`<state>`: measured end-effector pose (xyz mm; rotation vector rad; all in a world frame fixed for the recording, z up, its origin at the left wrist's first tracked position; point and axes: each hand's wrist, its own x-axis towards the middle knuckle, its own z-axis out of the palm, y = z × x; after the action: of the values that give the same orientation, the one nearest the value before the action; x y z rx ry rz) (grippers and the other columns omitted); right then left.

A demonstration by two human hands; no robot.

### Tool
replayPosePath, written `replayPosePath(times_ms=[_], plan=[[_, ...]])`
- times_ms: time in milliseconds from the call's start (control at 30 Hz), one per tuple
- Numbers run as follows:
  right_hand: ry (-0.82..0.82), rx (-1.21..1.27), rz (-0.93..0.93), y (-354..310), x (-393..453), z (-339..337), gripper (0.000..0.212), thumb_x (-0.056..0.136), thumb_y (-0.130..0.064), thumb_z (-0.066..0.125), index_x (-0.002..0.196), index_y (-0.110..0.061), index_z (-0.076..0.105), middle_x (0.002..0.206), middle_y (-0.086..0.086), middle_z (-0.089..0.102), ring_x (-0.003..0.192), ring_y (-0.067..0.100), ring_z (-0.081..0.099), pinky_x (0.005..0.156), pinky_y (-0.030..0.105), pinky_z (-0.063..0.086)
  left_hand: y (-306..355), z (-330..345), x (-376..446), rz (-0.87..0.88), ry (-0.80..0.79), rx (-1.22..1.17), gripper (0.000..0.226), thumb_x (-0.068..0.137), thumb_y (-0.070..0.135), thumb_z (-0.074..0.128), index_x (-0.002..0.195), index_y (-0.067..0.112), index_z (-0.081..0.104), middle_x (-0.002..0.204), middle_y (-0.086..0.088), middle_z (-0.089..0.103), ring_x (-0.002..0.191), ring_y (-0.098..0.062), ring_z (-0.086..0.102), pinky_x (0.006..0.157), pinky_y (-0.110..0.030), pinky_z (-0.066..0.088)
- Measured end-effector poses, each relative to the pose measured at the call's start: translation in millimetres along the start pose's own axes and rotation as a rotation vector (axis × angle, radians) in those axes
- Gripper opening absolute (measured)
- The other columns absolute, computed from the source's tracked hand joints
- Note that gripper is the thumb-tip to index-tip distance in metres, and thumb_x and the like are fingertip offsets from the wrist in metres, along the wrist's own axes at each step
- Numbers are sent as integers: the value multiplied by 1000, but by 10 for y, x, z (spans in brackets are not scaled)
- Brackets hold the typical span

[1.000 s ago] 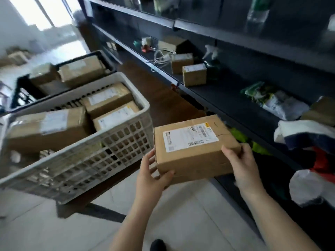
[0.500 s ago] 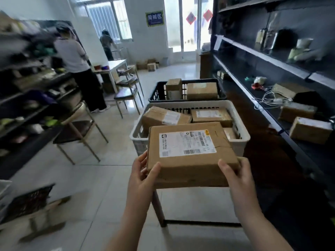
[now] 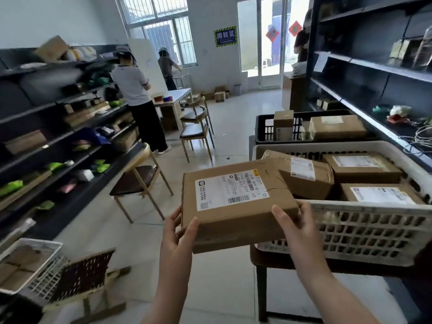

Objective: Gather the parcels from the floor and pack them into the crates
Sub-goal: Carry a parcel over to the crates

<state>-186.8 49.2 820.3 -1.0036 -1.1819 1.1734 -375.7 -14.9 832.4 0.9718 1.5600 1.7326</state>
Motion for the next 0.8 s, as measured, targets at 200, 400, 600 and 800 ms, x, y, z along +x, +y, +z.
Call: replayPosePath(times_ms=[200,400,600,800], plan=[[78,2,7,81,460,528,25,78,-40,63,99,-34,51,83,-27,63,74,-20,55,50,-1,40,-83,-150,780,-17,-73,-14,27,84,37,57,105,53,49,116,20,54,103,-1,53,72,-19,42],[218,68,25,322,1301,1129,24,83,-41,61,83,-62,49,86,-31,53,79,-5,55,58,17,41,-163,-30,1851,23,-117,16,42,68,55,57,108,56,46,121,15,54,108,-11,53,82,-33,46],[310,148,68,557,2368,1679,16,83,-37,60,95,-42,50,99,-17,57,90,5,55,66,23,42,-228,103,3051,10,-91,43,29,85,29,61,102,49,48,115,15,51,103,-13,51,86,-36,42],[379,121,50,615,3153,1981,18,81,-41,59,97,-39,50,105,-4,61,97,18,58,81,41,46,-264,372,4090,45,-197,2,28,86,32,58,103,52,49,116,20,54,101,-2,52,73,-24,45]])
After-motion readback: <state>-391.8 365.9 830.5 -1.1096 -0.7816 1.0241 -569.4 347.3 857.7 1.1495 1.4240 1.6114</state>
